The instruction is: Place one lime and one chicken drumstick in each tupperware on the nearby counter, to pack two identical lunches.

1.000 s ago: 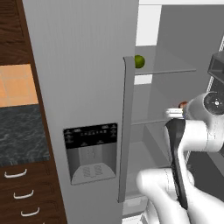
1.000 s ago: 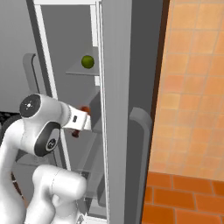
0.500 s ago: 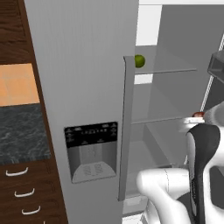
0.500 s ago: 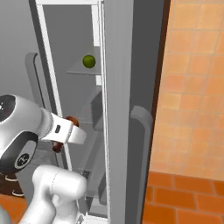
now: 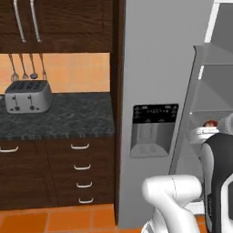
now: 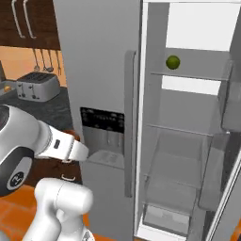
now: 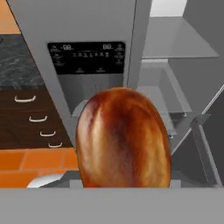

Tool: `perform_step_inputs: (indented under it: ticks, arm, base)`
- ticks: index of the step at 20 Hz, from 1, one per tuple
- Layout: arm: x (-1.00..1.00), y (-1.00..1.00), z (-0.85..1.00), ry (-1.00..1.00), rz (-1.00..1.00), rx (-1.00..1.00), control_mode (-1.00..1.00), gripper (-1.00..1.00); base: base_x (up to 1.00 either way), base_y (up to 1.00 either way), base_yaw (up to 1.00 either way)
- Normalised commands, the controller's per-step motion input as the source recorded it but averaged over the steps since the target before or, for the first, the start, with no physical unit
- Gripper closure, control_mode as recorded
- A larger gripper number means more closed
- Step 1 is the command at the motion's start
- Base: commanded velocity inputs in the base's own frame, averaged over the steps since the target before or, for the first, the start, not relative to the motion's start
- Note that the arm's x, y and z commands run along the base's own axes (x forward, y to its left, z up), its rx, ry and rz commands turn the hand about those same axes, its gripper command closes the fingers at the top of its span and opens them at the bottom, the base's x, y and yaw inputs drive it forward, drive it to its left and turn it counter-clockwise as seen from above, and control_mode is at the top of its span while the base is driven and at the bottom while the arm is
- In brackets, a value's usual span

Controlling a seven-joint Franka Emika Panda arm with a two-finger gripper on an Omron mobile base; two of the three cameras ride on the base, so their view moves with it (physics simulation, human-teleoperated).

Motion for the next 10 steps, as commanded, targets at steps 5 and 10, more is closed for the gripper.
perform_step_inputs:
  ticks: [5,10]
  arm:
    - [0.0,0.0,0.0,0.0,0.0,0.0,1.0,1.0]
    - [0.0,0.0,0.0,0.0,0.0,0.0,1.0,1.0]
  base:
    - [0.2,1.0,0.34]
    - [0.32,1.0,0.33]
